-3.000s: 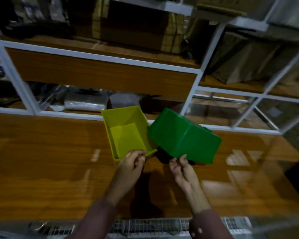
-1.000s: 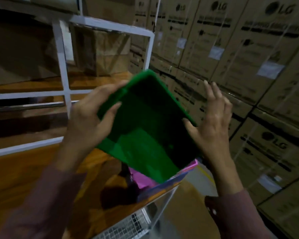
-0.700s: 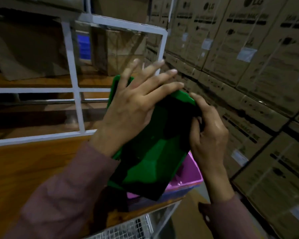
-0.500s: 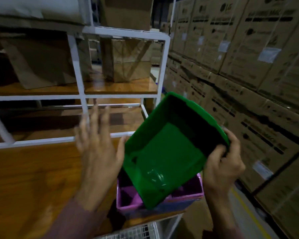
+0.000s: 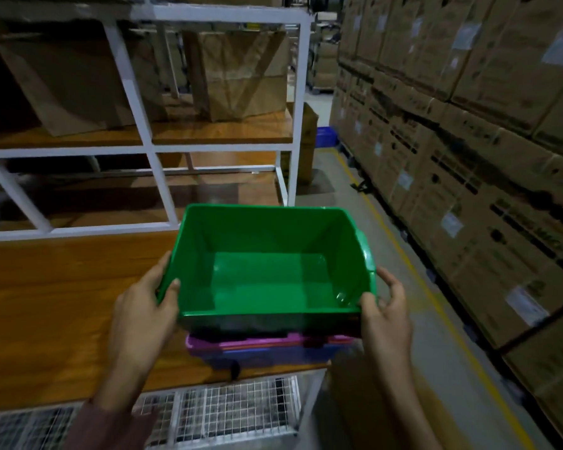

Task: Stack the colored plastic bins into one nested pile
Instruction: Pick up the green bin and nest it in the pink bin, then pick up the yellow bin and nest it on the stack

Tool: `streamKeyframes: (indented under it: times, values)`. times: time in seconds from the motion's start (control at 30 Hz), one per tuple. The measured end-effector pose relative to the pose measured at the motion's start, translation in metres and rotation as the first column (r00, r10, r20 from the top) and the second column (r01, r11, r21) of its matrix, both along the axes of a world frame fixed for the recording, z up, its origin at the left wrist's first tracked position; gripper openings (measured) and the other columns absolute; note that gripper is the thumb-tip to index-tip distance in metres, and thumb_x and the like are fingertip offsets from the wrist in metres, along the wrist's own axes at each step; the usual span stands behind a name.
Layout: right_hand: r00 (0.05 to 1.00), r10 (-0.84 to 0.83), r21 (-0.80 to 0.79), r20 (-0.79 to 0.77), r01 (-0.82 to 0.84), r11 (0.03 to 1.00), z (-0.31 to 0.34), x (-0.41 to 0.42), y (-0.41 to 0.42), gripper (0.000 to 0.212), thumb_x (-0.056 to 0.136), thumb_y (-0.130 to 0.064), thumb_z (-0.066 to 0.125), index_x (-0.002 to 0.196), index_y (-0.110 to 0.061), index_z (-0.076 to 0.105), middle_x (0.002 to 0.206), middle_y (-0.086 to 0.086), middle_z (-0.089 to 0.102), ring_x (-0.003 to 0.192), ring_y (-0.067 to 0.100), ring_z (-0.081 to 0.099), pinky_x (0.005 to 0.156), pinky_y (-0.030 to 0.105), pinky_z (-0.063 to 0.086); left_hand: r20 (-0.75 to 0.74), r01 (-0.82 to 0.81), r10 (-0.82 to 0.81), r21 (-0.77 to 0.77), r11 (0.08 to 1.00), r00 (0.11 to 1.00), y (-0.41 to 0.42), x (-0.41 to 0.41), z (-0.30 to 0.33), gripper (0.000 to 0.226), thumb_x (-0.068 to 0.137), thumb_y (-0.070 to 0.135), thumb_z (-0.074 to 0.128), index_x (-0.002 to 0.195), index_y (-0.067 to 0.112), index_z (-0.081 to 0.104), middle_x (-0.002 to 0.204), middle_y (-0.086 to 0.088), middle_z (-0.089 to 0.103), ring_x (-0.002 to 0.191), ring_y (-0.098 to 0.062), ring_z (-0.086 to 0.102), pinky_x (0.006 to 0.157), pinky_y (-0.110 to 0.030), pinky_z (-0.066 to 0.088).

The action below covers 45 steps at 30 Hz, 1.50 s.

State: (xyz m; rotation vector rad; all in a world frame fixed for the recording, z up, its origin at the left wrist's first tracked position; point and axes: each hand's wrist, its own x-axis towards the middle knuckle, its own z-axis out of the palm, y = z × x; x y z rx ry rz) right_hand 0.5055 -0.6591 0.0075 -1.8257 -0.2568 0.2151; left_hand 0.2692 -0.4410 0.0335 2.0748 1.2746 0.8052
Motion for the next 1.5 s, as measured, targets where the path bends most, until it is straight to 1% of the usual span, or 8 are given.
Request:
streamKeyframes:
  times: [0.17, 0.3, 0.47, 0.6, 0.83, 1.2, 1.33, 1.5]
  values:
    - [0.963, 0.138, -0.450, 0.230, -0.020, 0.893, -0.041, 0.019, 0.003, 0.052, 0.105, -0.029, 0.050, 0.157, -0.028, 0.047, 0.112, 0.015, 0.073, 0.096, 0.034, 0.068, 0.080, 0.043, 0.054, -0.164, 0.022, -0.034, -0.075, 0.997, 0.986, 0.007, 0.019, -0.042, 0.054, 0.108, 0.026, 0.055, 0.159, 0.033, 0.041, 0.077, -0.001, 0.074, 0.054, -0.018, 0.061, 0.039, -0.018, 0.043]
    - [0.907, 0.291, -0.648, 0.303, -0.027, 0.761, -0.070, 0.022, 0.008, 0.057, 0.106, -0.024, 0.046, 0.162, -0.023, 0.040, 0.154, 0.010, 0.055, 0.128, 0.034, 0.052, 0.101, 0.046, 0.049, -0.321, 0.000, 0.003, 0.011, 1.000, 0.947, 0.014, 0.027, -0.084, 0.055, 0.107, 0.024, 0.054, 0.161, 0.026, 0.045, 0.117, -0.010, 0.073, 0.096, -0.027, 0.067, 0.074, -0.038, 0.057]
    - [0.889, 0.346, -0.790, 0.299, 0.027, 0.613, -0.076, 0.025, 0.012, 0.059, 0.107, -0.040, 0.047, 0.162, -0.021, 0.039, 0.167, 0.015, 0.037, 0.148, 0.039, 0.036, 0.117, 0.055, 0.039, -0.218, 0.041, -0.049, -0.041, 0.998, 0.975, 0.012, 0.013, -0.096, 0.050, 0.109, 0.034, 0.050, 0.159, 0.031, 0.047, 0.135, -0.003, 0.068, 0.104, -0.025, 0.071, 0.076, -0.039, 0.059]
    - [0.786, 0.380, -0.664, 0.488, 0.052, 0.746, -0.067, 0.002, 0.034, 0.066, 0.102, -0.050, 0.052, 0.153, -0.008, 0.053, 0.164, 0.019, 0.044, 0.144, 0.041, 0.039, 0.116, 0.057, 0.041, -0.148, 0.039, -0.039, 0.000, 0.999, 0.988, 0.026, -0.023, -0.095, 0.042, 0.108, 0.050, 0.046, 0.145, 0.035, 0.059, 0.138, 0.006, 0.065, 0.122, -0.022, 0.064, 0.089, -0.041, 0.057]
    - [0.676, 0.481, -0.313, 0.558, -0.366, 0.877, -0.046, -0.114, 0.136, 0.067, 0.094, -0.053, 0.055, 0.138, -0.004, 0.066, 0.143, 0.013, 0.066, 0.125, 0.030, 0.052, 0.108, 0.034, 0.043, -0.128, -0.122, 0.138, 0.125, 0.985, 0.982, 0.076, -0.138, -0.088, 0.040, 0.109, 0.054, 0.041, 0.139, 0.037, 0.061, 0.137, 0.013, 0.063, 0.127, -0.015, 0.056, 0.099, -0.042, 0.054]
    - [0.506, 0.800, -0.274, 0.323, -0.759, 0.591, -0.008, -0.361, 0.328, 0.055, 0.099, -0.055, 0.058, 0.149, -0.032, 0.057, 0.152, -0.012, 0.053, 0.140, 0.001, 0.035, 0.105, 0.031, 0.039, 0.029, -0.430, 0.432, 0.182, 0.884, 0.901, 0.176, -0.393, -0.067, 0.028, 0.110, 0.047, 0.049, 0.132, 0.038, 0.064, 0.131, 0.018, 0.062, 0.122, -0.012, 0.057, 0.095, -0.036, 0.054]
    - [0.418, 0.868, -0.270, 0.268, -0.833, 0.484, -0.015, -0.436, 0.383, 0.056, 0.097, -0.055, 0.059, 0.149, -0.032, 0.057, 0.146, -0.012, 0.053, 0.134, -0.002, 0.036, 0.101, 0.029, 0.039, 0.027, -0.514, 0.517, 0.163, 0.842, 0.855, 0.200, -0.465, -0.080, 0.027, 0.110, 0.044, 0.050, 0.130, 0.036, 0.066, 0.130, 0.017, 0.063, 0.120, -0.010, 0.059, 0.091, -0.007, 0.043]
    - [0.293, 0.926, -0.310, 0.239, -0.880, 0.359, -0.037, -0.498, 0.442, 0.055, 0.099, -0.057, 0.058, 0.149, -0.034, 0.054, 0.140, -0.014, 0.052, 0.118, -0.030, 0.029, 0.088, 0.013, 0.038, 0.034, -0.592, 0.591, 0.089, 0.801, 0.806, 0.224, -0.528, -0.109, 0.026, 0.110, 0.045, 0.050, 0.130, 0.039, 0.065, 0.131, 0.019, 0.063, 0.129, -0.009, 0.057, 0.105, -0.034, 0.050]
